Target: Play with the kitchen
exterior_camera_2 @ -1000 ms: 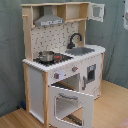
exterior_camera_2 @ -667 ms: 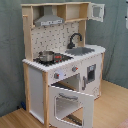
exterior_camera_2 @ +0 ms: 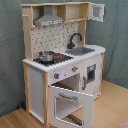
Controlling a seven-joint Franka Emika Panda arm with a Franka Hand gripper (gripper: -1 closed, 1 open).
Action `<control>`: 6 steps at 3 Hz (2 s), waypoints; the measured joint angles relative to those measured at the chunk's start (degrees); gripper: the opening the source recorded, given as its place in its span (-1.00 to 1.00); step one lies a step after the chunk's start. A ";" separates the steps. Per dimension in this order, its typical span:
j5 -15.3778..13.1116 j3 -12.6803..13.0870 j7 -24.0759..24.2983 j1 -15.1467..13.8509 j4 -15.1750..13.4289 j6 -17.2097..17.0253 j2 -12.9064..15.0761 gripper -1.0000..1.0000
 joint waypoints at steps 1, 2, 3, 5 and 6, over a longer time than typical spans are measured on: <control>-3.90 -4.37 0.76 2.09 -1.48 0.19 0.24 1.00; -5.79 -8.88 2.24 2.41 -3.96 2.90 1.14 1.00; -7.62 -12.56 3.94 2.27 -6.31 6.22 1.96 1.00; -8.98 -20.05 4.67 0.08 -9.16 14.65 4.67 1.00; -8.98 -20.30 4.73 -0.22 -9.28 15.27 5.03 1.00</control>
